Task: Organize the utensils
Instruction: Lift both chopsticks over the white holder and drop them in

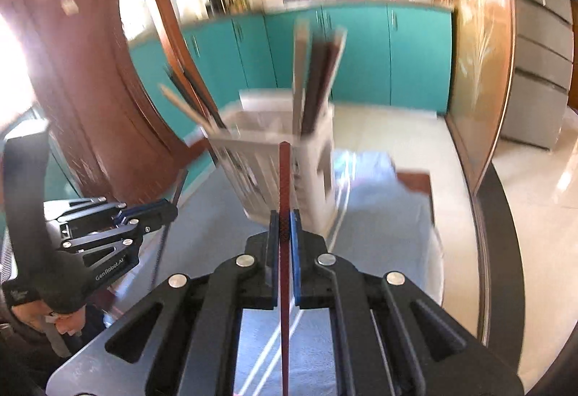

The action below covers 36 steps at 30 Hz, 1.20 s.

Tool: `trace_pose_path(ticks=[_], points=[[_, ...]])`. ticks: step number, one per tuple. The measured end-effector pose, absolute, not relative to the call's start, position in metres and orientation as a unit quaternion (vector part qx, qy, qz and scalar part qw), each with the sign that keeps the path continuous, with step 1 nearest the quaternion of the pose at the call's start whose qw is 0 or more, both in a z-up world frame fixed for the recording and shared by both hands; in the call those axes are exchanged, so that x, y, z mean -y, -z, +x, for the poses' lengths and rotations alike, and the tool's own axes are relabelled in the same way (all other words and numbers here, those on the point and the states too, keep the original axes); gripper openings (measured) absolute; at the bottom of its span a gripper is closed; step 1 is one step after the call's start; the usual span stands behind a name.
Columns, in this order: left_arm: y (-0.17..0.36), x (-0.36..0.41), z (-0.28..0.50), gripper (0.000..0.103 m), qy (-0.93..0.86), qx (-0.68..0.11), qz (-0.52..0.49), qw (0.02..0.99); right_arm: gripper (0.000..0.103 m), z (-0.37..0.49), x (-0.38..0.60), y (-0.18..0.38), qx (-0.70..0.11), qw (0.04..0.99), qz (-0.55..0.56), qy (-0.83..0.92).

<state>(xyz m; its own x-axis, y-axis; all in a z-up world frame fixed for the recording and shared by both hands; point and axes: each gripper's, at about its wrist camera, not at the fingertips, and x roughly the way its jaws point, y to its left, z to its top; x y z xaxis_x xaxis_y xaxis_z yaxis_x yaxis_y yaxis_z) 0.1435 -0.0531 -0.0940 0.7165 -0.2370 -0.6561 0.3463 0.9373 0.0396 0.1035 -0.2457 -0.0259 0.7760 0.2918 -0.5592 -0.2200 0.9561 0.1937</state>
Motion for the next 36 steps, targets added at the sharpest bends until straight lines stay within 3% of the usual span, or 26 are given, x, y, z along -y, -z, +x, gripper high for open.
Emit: trace_pose_path(ticks=[8, 20, 26, 36], points=[[0.022, 0.041, 0.109, 0.007, 0.166, -0.261, 0.064, 0.949, 0.007, 0.074, 0.264, -0.036, -0.216, 0.958, 0.106, -0.154], [-0.095, 0.023, 0.132, 0.007, 0.152, -0.154, -0.003, 0.976, 0.007, 0.128, 0.259, -0.128, -0.139, 0.967, 0.147, -0.154], [-0.098, 0.014, 0.169, 0.007, 0.148, -0.137, -0.069, 0.977, 0.007, 0.149, 0.261, -0.142, -0.101, 0.98, 0.141, -0.102], [-0.064, 0.019, 0.234, 0.007, 0.158, -0.168, -0.119, 0.966, 0.007, 0.2, 0.247, -0.08, -0.159, 0.98, 0.1, -0.068]])
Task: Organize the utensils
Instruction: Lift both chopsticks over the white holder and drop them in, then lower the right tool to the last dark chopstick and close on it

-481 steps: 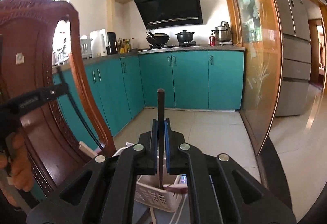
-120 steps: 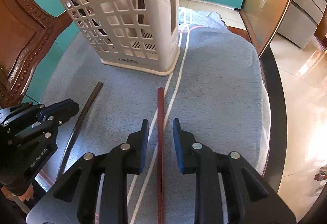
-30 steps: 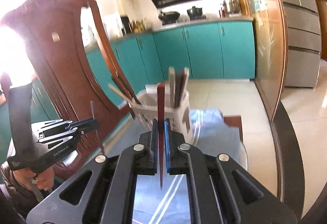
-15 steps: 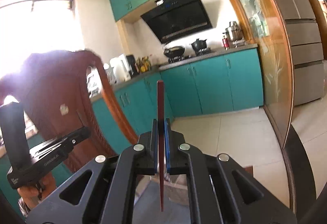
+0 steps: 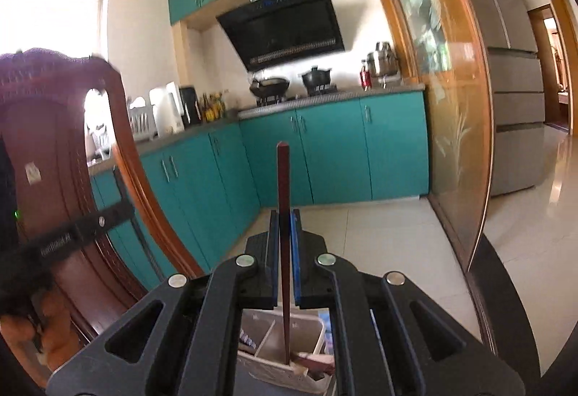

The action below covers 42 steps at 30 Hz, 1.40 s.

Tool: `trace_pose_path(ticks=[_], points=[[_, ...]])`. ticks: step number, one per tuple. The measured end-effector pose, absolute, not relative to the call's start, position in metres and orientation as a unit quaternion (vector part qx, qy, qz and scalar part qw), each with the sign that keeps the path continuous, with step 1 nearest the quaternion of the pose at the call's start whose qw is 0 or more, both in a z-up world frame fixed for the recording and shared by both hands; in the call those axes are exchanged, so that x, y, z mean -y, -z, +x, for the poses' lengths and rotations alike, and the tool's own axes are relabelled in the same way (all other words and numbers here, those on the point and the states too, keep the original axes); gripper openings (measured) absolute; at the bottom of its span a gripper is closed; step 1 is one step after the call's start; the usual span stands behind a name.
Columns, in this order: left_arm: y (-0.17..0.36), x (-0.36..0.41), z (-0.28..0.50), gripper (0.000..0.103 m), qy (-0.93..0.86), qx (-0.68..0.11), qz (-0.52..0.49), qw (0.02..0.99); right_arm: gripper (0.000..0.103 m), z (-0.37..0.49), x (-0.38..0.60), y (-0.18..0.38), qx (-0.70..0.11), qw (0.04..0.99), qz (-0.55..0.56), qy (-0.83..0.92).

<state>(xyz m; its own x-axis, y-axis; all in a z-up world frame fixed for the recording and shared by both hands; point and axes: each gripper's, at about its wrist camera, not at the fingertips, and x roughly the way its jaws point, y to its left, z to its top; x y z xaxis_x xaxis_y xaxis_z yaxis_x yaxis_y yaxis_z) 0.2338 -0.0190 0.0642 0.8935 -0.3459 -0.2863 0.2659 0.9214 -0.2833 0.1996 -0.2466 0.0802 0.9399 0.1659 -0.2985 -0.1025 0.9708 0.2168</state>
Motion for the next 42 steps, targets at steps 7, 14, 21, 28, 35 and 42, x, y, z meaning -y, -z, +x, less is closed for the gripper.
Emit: trace_pose_path(ticks=[7, 14, 21, 28, 35, 42], points=[[-0.048, 0.021, 0.258, 0.007, 0.178, -0.189, -0.144, 0.955, 0.007, 0.207, 0.231, -0.05, -0.191, 0.976, 0.076, -0.071], [-0.026, 0.028, 0.274, 0.007, 0.192, -0.21, -0.146, 0.947, 0.006, 0.203, 0.224, -0.034, -0.207, 0.973, 0.064, -0.08], [-0.015, 0.039, 0.282, 0.007, 0.189, -0.219, -0.132, 0.948, 0.007, 0.199, 0.223, -0.03, -0.207, 0.973, 0.055, -0.082], [-0.007, 0.038, 0.279, 0.007, 0.185, -0.224, -0.129, 0.948, 0.007, 0.194, 0.224, -0.03, -0.206, 0.974, 0.055, -0.082], [-0.005, 0.04, 0.27, 0.007, 0.182, -0.239, -0.111, 0.947, 0.042, 0.183, 0.231, -0.036, -0.186, 0.975, 0.067, -0.101], [0.018, 0.044, 0.255, 0.01, 0.157, -0.264, -0.044, 0.951, 0.046, 0.133, 0.231, -0.032, -0.218, 0.954, 0.087, -0.185]])
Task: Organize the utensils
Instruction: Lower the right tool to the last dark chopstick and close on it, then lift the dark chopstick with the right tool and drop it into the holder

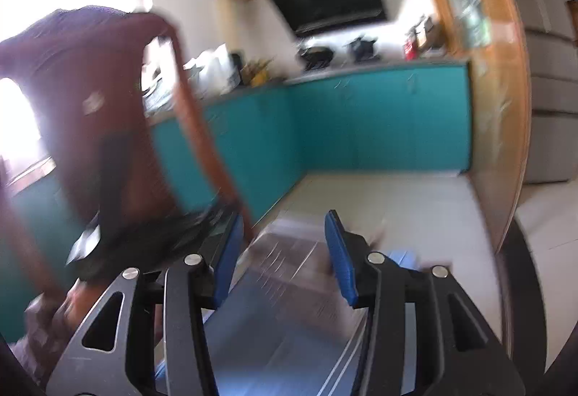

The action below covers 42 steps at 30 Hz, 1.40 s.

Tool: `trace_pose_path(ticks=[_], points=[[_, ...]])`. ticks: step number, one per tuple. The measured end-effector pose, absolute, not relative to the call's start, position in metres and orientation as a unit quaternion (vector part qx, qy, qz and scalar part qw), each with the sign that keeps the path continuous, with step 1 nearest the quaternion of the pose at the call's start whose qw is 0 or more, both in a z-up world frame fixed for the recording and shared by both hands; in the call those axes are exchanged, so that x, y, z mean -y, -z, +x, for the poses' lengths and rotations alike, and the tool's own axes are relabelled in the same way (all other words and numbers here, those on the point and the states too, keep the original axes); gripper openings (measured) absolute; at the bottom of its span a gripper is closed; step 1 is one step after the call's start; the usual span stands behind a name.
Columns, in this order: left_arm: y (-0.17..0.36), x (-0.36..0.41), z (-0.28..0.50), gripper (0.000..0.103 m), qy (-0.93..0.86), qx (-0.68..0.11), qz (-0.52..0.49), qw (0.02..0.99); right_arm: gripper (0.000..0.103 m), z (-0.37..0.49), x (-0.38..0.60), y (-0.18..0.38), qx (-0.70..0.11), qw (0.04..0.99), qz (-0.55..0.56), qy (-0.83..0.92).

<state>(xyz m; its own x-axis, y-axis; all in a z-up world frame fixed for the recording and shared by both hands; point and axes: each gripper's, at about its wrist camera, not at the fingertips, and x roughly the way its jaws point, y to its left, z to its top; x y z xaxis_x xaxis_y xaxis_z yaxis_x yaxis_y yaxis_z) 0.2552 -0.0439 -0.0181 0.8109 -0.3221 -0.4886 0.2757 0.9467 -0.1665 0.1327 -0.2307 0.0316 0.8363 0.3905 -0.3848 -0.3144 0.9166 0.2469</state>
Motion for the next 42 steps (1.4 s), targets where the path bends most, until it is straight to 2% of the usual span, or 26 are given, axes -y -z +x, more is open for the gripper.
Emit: trace_pose_path(ticks=[4, 6, 9, 12, 15, 19, 21, 22, 23, 29, 33, 38, 42], points=[[0.021, 0.035, 0.253, 0.01, 0.142, -0.27, -0.048, 0.951, 0.047, 0.097, 0.208, 0.045, -0.336, 0.907, 0.106, -0.231], [0.016, 0.031, 0.253, 0.012, 0.146, -0.264, -0.053, 0.952, 0.047, 0.093, 0.174, 0.087, -0.412, 0.873, 0.066, -0.253], [0.014, 0.031, 0.252, 0.014, 0.151, -0.264, -0.055, 0.951, 0.046, 0.086, 0.137, 0.108, -0.443, 0.86, -0.008, -0.254], [0.013, 0.029, 0.25, 0.014, 0.158, -0.264, -0.059, 0.95, 0.047, 0.085, 0.113, 0.119, -0.479, 0.828, 0.009, -0.29], [0.009, 0.023, 0.247, 0.02, 0.157, -0.253, -0.062, 0.953, 0.046, 0.095, 0.083, 0.138, -0.509, 0.81, 0.011, -0.292], [0.004, 0.014, 0.244, 0.022, 0.155, -0.25, -0.076, 0.953, 0.035, 0.117, 0.049, 0.165, -0.561, 0.779, 0.025, -0.279], [-0.002, 0.007, 0.241, 0.024, 0.149, -0.242, -0.084, 0.955, 0.031, 0.121, 0.041, 0.165, -0.554, 0.79, 0.003, -0.261], [-0.003, 0.005, 0.24, 0.027, 0.151, -0.241, -0.088, 0.955, 0.024, 0.123, 0.039, 0.164, -0.556, 0.791, 0.001, -0.255], [-0.006, 0.002, 0.239, 0.028, 0.152, -0.239, -0.093, 0.954, 0.011, 0.124, 0.04, 0.165, -0.556, 0.794, 0.002, -0.247], [-0.012, -0.006, 0.239, 0.029, 0.15, -0.234, -0.108, 0.954, 0.006, 0.129, 0.073, 0.164, -0.553, 0.79, 0.064, -0.257], [-0.012, -0.005, 0.237, 0.029, 0.146, -0.233, -0.105, 0.956, 0.006, 0.129, 0.125, 0.127, -0.508, 0.818, 0.119, -0.241], [-0.009, -0.008, 0.235, 0.029, 0.14, -0.235, -0.11, 0.955, 0.006, 0.126, 0.192, 0.038, -0.396, 0.881, 0.154, -0.206], [-0.007, -0.008, 0.236, 0.029, 0.128, -0.239, -0.11, 0.956, 0.006, 0.129, 0.214, -0.038, -0.272, 0.939, 0.144, -0.151]])
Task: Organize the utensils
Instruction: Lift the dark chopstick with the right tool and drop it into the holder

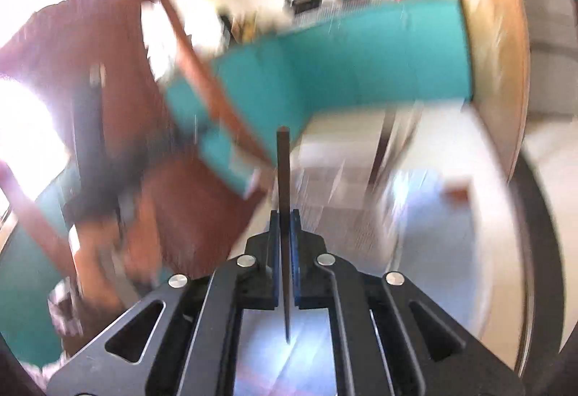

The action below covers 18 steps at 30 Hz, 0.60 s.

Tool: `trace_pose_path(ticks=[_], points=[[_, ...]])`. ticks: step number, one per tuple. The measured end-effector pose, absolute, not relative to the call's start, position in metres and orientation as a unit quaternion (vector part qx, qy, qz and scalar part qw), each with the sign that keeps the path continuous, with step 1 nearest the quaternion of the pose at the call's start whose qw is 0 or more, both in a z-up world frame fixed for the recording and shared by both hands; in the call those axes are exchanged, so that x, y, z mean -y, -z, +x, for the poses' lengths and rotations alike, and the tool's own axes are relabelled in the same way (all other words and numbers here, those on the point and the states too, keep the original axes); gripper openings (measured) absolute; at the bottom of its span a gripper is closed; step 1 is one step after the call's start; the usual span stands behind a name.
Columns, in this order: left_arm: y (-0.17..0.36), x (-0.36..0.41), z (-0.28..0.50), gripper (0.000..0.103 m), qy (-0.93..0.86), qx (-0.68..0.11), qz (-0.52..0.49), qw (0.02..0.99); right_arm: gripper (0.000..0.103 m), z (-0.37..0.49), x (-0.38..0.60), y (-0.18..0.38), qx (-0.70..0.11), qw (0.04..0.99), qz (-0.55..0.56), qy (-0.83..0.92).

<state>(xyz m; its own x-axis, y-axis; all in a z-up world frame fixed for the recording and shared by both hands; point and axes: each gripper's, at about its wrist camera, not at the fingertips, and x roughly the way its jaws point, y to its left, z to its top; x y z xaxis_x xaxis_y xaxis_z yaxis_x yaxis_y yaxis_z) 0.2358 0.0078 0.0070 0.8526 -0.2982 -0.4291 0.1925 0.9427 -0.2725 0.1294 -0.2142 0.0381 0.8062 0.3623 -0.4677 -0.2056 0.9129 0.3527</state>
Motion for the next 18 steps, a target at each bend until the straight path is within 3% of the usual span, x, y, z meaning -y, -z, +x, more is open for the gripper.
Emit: trace_pose_path(ticks=[3, 7, 18], points=[[-0.005, -0.006, 0.234, 0.029, 0.116, -0.243, -0.107, 0.957, 0.006, 0.135, 0.233, -0.084, -0.186, 0.958, 0.165, -0.14], [0.005, -0.002, 0.236, 0.029, 0.1, -0.259, -0.096, 0.956, 0.006, 0.165, 0.225, -0.11, -0.135, 0.97, 0.16, -0.121], [0.019, 0.0, 0.228, 0.032, 0.095, -0.275, -0.069, 0.954, 0.006, 0.242, 0.158, -0.022, -0.24, 0.961, 0.088, -0.102]])
